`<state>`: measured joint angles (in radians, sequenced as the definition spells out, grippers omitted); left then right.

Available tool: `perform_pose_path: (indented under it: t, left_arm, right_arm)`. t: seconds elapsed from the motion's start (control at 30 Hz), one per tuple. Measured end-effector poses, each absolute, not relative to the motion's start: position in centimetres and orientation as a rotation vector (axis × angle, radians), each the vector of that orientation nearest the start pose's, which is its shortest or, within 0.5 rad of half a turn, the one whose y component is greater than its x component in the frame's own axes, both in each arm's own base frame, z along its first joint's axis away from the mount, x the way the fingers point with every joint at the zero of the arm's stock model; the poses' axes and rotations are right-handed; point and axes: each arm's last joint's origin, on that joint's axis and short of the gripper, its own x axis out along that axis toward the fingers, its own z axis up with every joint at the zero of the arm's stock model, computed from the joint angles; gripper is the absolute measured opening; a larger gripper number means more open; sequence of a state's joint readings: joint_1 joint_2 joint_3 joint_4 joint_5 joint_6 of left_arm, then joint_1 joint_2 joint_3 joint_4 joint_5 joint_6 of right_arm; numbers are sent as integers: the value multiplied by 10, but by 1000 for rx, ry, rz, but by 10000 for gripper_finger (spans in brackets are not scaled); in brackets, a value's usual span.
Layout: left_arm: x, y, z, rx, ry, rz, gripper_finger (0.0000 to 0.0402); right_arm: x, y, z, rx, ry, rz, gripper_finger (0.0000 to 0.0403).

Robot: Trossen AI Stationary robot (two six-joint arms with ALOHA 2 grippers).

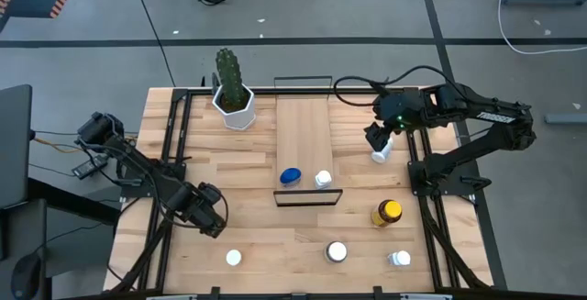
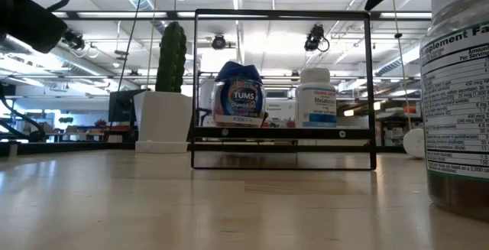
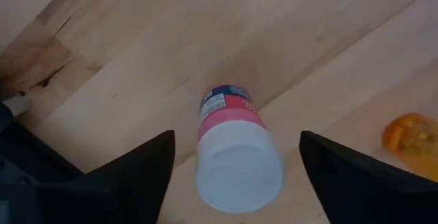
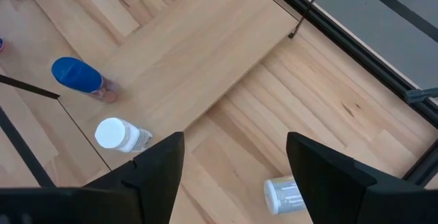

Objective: Pick and place medicine bottles onto shelf by color
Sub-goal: Put the pink medicine bottle on the shelf

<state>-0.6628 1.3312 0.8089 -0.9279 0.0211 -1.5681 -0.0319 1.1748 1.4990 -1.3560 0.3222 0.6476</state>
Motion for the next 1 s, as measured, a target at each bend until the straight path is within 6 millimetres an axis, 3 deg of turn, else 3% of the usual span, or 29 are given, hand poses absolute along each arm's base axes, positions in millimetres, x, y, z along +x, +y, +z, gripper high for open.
perform_pose_path:
  t: [0.27,0.5,0.8,1.0]
  left_arm:
    - [166,-131,194,-825,1437,611,237]
    - [167,-132,194,-838,1437,596,201]
    - [171,-128,196,-845,1440,592,186]
    - [191,-108,215,-800,1429,528,183]
  right_arm:
    - [180,-15,400,433,877,-636,264]
    - [180,-15,400,427,873,-646,264]
    - [180,-15,400,422,873,-647,264]
    - [180,-15,400,424,874,-644,264]
